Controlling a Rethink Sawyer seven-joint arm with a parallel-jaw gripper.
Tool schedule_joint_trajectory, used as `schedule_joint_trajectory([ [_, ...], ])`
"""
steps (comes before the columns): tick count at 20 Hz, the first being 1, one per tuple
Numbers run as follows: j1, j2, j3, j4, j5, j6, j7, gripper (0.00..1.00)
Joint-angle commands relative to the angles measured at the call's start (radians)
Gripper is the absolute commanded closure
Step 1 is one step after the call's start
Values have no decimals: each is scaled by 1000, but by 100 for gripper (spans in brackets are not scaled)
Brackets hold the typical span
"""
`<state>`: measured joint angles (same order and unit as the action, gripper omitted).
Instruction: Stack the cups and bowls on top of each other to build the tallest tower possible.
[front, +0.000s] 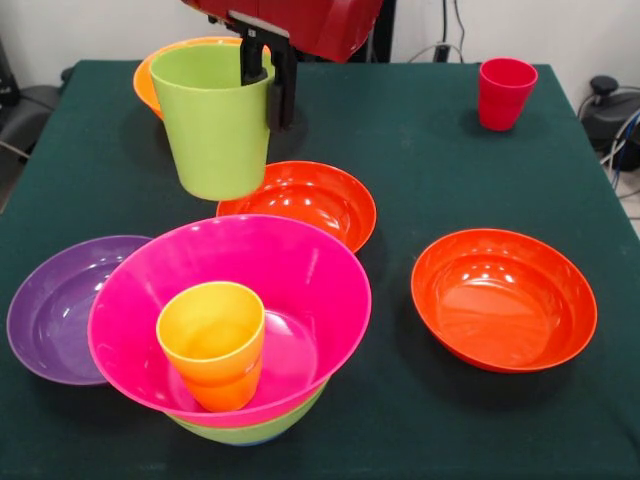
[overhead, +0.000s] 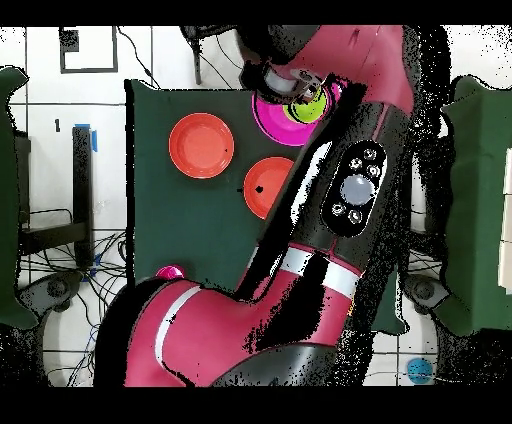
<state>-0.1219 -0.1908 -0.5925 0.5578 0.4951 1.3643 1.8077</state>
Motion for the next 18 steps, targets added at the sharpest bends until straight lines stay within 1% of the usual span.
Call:
schedule_joint_trajectory([
  [1, 38, -54, 147, 215, -97, -76, -140, 100],
  [6, 58, -91, 174, 295, -118, -140, -127, 100],
  [11, 69, -123, 191, 348, -138, -172, -116, 100],
  [16, 69, -120, 218, 375, -154, -234, -99, 100],
  [18, 72, -122, 220, 381, -160, -245, -86, 100],
])
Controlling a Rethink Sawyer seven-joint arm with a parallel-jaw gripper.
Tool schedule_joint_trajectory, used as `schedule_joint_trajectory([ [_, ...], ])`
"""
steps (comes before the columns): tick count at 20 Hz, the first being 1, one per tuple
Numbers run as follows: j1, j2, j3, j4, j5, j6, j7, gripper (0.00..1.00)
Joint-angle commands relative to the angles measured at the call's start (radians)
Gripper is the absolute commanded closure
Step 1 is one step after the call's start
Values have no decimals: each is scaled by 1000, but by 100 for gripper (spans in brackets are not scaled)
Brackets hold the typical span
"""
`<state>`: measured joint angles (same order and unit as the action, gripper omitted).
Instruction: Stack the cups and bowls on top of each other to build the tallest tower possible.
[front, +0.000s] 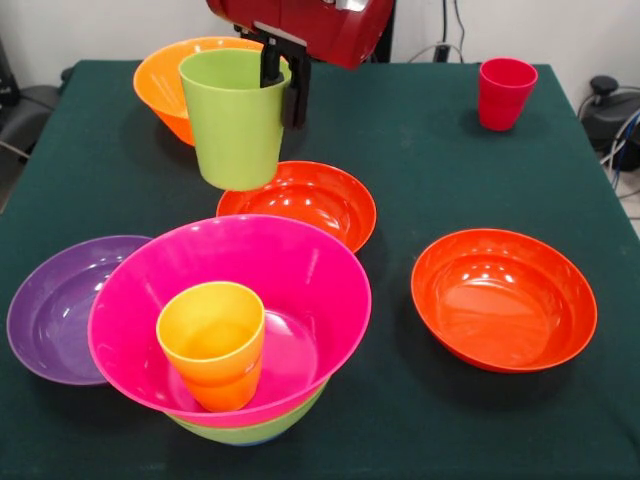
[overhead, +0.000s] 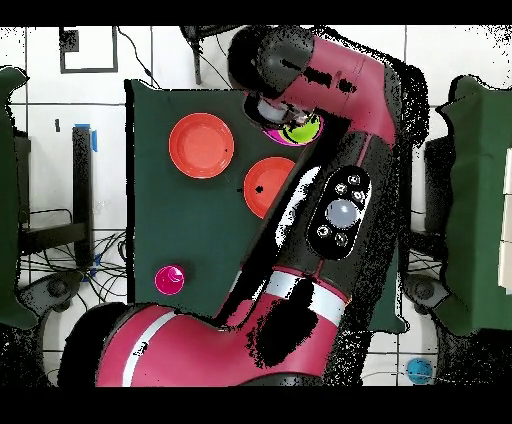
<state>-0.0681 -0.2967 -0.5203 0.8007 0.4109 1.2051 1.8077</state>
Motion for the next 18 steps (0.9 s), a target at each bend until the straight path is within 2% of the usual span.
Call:
schedule_joint_trajectory([
  [1, 20, -18, 149, 143, -78, -91, -79, 100],
  [18, 32, -12, 177, 186, -99, -162, -25, 100],
])
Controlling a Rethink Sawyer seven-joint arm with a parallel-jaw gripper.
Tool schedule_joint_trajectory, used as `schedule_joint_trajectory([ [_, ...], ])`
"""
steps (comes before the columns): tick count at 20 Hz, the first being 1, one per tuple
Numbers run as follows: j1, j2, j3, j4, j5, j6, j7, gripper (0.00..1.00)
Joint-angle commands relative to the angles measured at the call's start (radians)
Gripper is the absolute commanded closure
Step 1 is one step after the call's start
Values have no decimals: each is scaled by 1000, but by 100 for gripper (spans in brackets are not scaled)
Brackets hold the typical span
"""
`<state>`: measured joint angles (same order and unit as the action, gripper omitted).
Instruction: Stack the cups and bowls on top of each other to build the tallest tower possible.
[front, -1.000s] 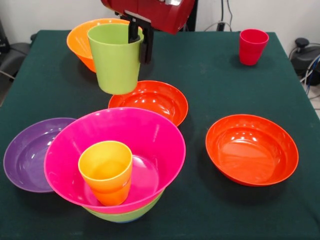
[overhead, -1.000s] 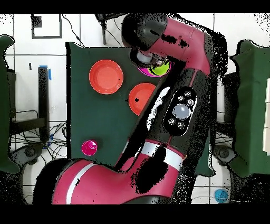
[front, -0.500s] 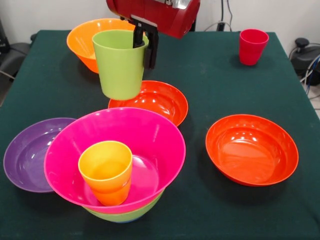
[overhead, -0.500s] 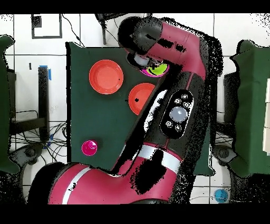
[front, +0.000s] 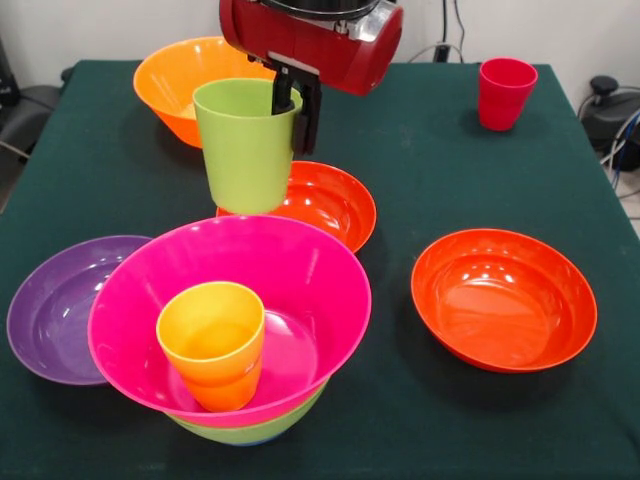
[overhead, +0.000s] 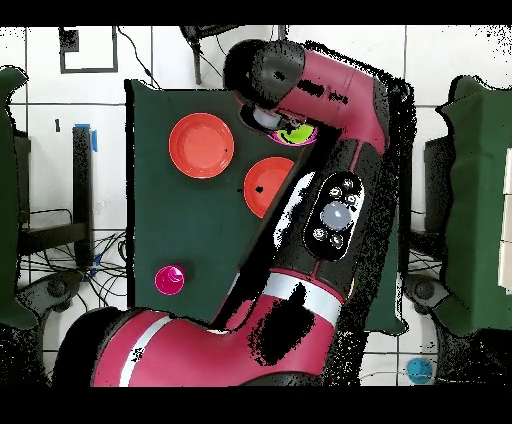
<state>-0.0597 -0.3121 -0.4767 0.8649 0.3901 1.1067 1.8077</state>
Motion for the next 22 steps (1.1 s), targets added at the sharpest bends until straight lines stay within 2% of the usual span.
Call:
schedule_joint_trajectory([
  [1, 25, 1, 134, 128, -77, -67, -21, 100],
  [12, 42, 11, 147, 161, -69, -122, 11, 100],
  [22, 53, 20, 143, 154, -66, -126, 40, 100],
])
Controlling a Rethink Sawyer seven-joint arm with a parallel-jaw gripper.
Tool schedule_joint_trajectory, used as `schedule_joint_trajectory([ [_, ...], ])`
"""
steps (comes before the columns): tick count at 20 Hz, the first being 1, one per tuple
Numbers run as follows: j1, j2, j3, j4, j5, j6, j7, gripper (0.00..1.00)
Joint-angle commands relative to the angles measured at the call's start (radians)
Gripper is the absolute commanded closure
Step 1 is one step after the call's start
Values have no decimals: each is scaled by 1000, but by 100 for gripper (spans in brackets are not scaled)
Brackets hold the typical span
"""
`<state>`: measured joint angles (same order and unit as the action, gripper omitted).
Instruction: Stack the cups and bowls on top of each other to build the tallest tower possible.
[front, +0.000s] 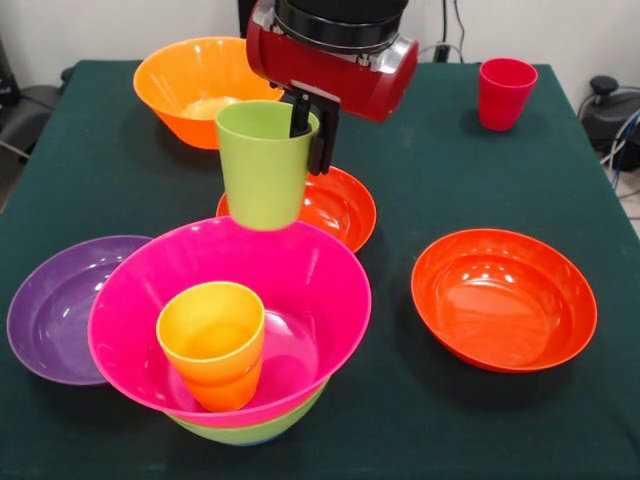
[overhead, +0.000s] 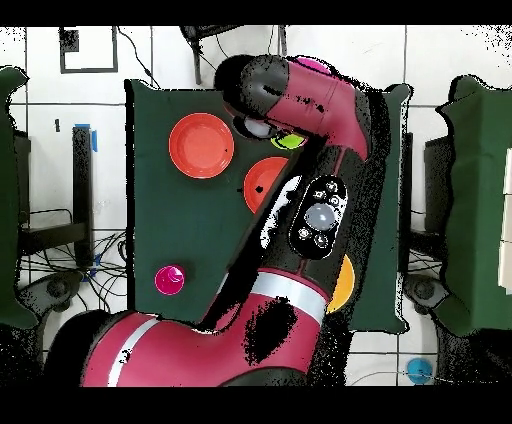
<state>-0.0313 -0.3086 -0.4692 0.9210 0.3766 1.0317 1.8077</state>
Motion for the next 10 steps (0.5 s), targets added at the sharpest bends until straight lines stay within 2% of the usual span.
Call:
schedule_joint_trajectory([
  [1, 21, 24, 139, 89, -52, -54, 37, 100],
  [4, 18, 38, 145, 82, -54, -67, 36, 100],
  [8, 14, 53, 132, 38, -61, -23, 44, 100],
  [10, 18, 46, 129, 55, -64, -32, 47, 100],
])
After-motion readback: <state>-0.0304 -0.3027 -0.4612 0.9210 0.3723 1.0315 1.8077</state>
